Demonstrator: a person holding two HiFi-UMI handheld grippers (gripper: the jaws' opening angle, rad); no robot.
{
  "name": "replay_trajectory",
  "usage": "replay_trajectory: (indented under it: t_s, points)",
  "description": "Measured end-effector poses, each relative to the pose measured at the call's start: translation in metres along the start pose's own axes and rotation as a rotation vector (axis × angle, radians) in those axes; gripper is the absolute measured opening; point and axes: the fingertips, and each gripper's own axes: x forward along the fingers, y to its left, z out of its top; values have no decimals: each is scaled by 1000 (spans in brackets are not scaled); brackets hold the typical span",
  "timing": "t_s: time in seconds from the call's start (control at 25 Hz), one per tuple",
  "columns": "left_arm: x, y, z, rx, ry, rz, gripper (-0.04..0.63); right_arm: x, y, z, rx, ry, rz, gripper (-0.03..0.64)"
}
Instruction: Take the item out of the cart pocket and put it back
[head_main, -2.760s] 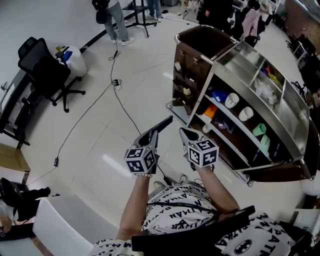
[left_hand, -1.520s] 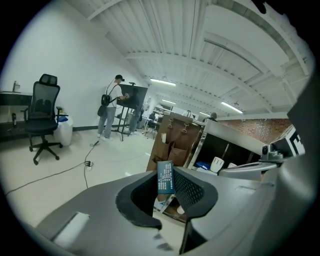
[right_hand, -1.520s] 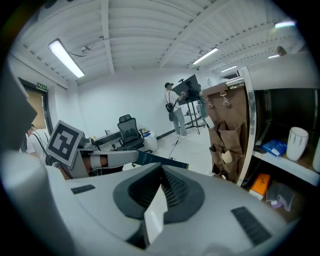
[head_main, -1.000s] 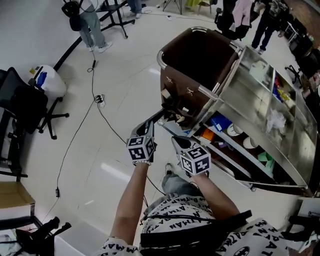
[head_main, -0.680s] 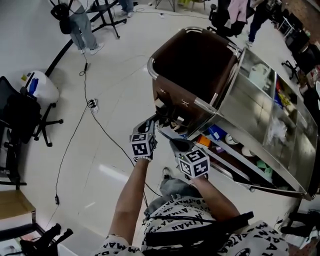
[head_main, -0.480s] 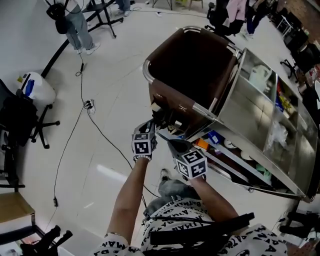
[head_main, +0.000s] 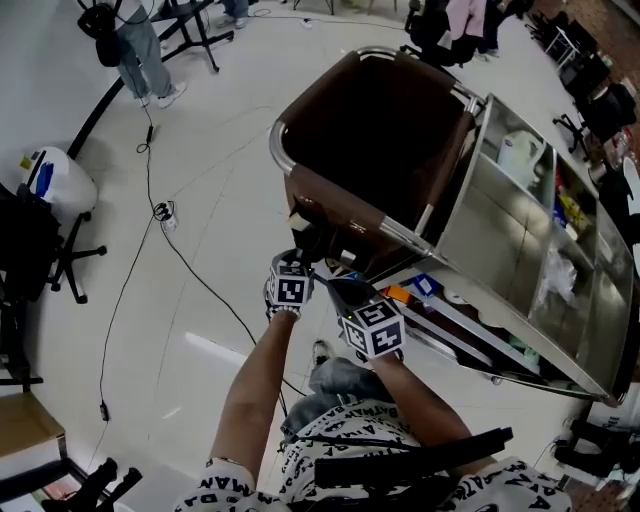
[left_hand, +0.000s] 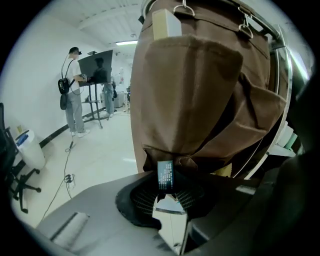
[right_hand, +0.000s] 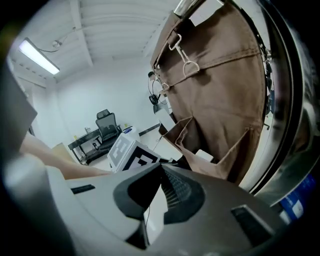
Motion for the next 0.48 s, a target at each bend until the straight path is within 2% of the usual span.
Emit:
replay_trajectory:
  t_s: [0.16,0.36,0.48]
  points:
    - [24,3,-6,11,23,-4,84,1,-3,-1,-8,-11,-9,12]
    - [33,5,1,-3,4,-18,94,-1,-4,-1,-15,-29,-15,12]
    - [12,5,14,-45,-49,-32,168,-2,4,-2,-31,-20,-10,12]
